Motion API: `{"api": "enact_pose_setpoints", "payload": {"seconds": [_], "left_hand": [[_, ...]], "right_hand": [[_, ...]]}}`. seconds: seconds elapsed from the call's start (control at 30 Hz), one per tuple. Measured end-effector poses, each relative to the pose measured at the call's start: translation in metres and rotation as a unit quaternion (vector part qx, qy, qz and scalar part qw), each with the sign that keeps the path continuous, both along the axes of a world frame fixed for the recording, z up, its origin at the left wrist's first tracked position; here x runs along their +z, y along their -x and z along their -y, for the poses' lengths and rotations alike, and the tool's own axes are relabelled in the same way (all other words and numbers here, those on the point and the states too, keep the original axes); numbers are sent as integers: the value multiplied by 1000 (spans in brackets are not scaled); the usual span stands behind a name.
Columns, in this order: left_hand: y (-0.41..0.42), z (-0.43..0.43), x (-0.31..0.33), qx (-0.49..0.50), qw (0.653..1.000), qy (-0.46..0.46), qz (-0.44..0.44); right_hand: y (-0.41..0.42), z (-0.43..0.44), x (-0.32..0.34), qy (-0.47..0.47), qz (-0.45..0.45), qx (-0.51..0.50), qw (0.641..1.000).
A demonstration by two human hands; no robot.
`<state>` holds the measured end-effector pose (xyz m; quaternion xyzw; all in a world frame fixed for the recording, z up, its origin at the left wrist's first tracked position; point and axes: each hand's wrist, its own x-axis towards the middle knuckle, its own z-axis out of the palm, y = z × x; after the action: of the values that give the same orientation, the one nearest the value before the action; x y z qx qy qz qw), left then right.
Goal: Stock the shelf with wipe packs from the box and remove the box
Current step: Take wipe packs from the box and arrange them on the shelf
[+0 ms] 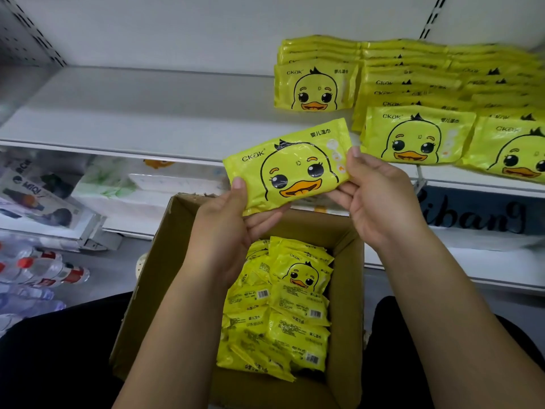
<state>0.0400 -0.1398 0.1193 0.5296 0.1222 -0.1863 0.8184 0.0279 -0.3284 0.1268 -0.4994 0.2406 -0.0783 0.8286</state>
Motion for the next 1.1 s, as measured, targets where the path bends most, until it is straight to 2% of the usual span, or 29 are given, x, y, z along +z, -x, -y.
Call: {"api": "enact_pose_setpoints", "payload": {"seconds": [0.13,0.37,0.43,0.5,0.57,0.63,0.73,0.8,0.97,1.1], "left_hand": [[-5,0,7,5,1000,-8,21],[-24,3,18,-17,999,-17,41],[-37,-3,20,-52,994,-52,77],[-54,-10,27,-78,979,-134,130],[-74,-12,42,-114,945,-239,192],[-92,-3,60,-198,897,-319,234],[-113,19,76,-363,807,-407,227],[-123,32,76,-421,752,-444,244],[-152,50,75,-410,733,-464,283],[-182,67,76,-359,674,-553,332]], "right_hand": [[2,9,5,42,17,-3,999],[-5,13,12,28,60,-11,998],[-8,17,12,30,68,-11,997],[-11,21,11,56,70,-23,996],[-13,23,9,102,73,-25,992],[-16,22,8,145,73,-10,987],[-21,23,7,163,78,2,984],[-24,25,7,149,85,-5,985],[-34,35,-1,208,69,-69,973],[-41,45,-13,346,35,-129,929]]}}
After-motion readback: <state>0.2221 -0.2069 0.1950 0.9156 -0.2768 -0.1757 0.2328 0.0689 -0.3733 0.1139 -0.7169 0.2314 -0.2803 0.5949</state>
